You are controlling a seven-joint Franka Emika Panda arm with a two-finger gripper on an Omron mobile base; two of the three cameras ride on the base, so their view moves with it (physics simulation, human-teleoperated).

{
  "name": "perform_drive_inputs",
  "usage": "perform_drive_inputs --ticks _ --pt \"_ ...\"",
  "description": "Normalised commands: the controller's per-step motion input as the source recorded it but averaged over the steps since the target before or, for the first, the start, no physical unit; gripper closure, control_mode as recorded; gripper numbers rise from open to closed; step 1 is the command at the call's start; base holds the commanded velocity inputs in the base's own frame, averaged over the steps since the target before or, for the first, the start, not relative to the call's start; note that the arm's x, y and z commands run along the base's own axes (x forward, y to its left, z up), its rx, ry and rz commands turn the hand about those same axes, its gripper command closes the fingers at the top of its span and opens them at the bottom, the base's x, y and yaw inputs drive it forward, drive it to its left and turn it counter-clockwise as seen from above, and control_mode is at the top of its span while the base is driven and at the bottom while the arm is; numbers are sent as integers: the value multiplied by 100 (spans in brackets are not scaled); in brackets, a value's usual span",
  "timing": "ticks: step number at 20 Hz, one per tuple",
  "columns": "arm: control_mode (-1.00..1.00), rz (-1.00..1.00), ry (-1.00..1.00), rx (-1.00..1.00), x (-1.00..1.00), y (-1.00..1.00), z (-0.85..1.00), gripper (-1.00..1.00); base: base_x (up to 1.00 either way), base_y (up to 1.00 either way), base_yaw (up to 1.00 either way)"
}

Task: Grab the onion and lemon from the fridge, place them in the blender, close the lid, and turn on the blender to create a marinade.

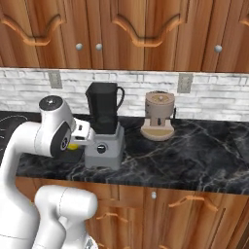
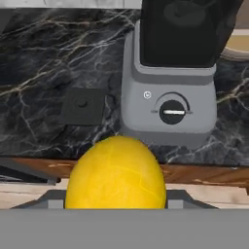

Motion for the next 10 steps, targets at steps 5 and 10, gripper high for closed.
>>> perform_drive_inputs --ticks 5,10 --pt "-100 8 -33 0 53 -31 100 100 0 0 0" --pt "-100 2 -24 0 31 -37 100 100 0 0 0"
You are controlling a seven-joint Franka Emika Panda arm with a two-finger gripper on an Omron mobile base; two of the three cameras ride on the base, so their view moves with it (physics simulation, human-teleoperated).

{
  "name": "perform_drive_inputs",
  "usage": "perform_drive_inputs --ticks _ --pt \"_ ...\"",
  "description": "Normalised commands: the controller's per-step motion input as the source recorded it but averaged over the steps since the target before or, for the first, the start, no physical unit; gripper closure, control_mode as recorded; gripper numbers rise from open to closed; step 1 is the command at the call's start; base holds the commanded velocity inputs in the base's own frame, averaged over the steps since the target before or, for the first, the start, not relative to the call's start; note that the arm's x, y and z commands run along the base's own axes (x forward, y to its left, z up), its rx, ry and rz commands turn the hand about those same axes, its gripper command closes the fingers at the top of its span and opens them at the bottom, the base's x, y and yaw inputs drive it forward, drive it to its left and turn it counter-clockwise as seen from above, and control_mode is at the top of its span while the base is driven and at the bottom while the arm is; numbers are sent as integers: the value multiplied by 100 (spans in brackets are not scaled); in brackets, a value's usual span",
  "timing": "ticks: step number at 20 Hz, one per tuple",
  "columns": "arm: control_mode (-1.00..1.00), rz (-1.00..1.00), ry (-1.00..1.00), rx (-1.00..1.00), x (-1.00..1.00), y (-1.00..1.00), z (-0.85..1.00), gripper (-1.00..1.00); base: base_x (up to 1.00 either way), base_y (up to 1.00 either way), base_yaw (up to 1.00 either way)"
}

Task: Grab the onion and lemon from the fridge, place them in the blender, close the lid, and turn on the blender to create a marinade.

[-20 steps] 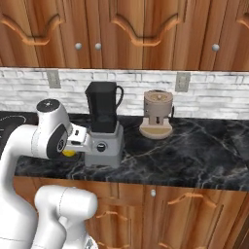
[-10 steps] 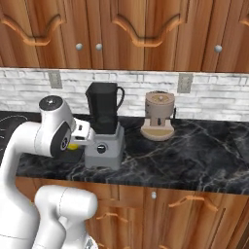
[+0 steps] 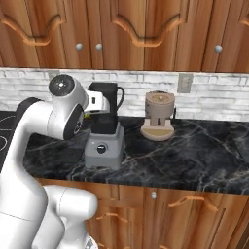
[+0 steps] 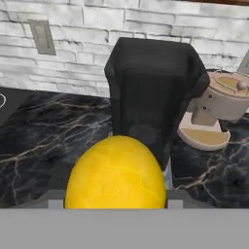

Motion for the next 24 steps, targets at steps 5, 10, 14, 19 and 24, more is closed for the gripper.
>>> perform_drive_inputs --ticks 5,10,14,19,24 --pt "-100 0 -2 0 56 -12 82 100 0 0 0" --pt "-100 0 11 5 87 -6 38 100 0 0 0" --pt "-100 0 18 4 97 -3 -10 100 0 0 0" --pt "-100 0 21 0 95 0 -52 100 0 0 0" --pt "-100 0 11 0 66 0 -47 100 0 0 0"
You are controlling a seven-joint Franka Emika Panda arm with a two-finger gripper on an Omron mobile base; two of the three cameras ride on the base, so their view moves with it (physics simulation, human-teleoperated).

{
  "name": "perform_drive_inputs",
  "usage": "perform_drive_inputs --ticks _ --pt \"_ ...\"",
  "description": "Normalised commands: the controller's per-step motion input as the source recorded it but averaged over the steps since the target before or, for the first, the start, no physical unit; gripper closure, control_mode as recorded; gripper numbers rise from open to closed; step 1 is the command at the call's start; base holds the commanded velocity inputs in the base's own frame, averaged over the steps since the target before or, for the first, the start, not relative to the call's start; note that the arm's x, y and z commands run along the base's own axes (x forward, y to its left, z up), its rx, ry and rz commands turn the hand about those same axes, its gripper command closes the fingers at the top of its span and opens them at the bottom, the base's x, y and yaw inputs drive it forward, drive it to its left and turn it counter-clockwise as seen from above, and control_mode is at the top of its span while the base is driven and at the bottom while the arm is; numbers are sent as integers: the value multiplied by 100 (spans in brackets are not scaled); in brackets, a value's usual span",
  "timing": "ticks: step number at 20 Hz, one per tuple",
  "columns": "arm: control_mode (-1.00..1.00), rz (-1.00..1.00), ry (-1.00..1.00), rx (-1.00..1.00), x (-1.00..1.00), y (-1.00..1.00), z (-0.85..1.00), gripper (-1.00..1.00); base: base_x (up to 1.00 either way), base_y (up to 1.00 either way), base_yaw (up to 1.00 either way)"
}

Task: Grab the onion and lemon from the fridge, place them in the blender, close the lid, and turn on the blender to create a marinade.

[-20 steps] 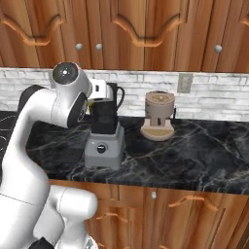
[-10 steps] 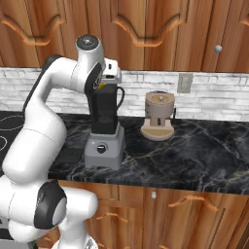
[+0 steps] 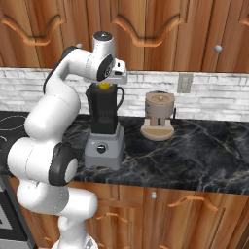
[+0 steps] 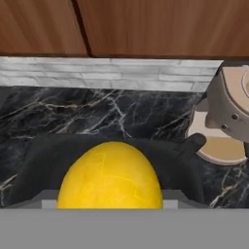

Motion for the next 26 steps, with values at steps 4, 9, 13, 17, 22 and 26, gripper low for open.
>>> perform_drive_inputs --ticks 4,9,13,17,22,26 --pt "-100 0 1 0 26 0 -33 100 0 0 0" --pt "-100 0 0 0 -21 10 -47 100 0 0 0" --pt "-100 0 0 -1 -23 31 -51 100 0 0 0" --pt "-100 0 11 0 0 20 -45 100 0 0 0" --pt "-100 0 6 0 0 13 -29 -100 0 0 0" --pt "-100 -2 0 0 0 4 0 -100 0 0 0"
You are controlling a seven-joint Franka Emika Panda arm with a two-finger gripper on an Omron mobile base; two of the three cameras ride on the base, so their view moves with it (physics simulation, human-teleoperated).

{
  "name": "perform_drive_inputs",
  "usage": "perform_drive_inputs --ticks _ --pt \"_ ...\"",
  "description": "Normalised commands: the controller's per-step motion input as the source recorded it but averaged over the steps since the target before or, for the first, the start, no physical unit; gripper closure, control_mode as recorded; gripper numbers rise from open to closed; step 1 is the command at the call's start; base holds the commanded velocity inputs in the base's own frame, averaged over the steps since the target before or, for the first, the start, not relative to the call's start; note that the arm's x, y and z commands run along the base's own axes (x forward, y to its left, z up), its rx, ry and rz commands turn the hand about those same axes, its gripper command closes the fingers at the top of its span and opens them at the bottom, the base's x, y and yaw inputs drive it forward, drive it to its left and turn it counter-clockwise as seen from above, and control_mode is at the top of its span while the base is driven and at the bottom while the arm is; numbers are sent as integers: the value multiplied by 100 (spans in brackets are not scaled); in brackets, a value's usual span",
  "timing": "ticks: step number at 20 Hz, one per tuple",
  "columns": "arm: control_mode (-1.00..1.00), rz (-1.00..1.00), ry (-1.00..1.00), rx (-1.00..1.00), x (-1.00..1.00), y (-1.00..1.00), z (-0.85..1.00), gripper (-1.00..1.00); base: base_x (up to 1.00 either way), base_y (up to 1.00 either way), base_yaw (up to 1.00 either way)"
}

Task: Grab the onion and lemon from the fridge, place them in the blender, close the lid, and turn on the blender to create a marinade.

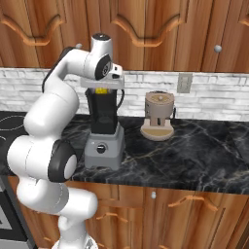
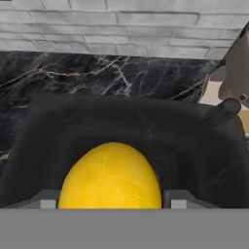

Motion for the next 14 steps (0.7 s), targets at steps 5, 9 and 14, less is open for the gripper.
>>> perform_drive_inputs --ticks 5,9,14 --pt "-100 -3 0 0 -2 3 23 -100 0 0 0" --pt "-100 -4 -8 0 -11 0 37 -100 0 0 0" --pt "-100 -1 -21 0 -84 0 24 -100 0 0 0"
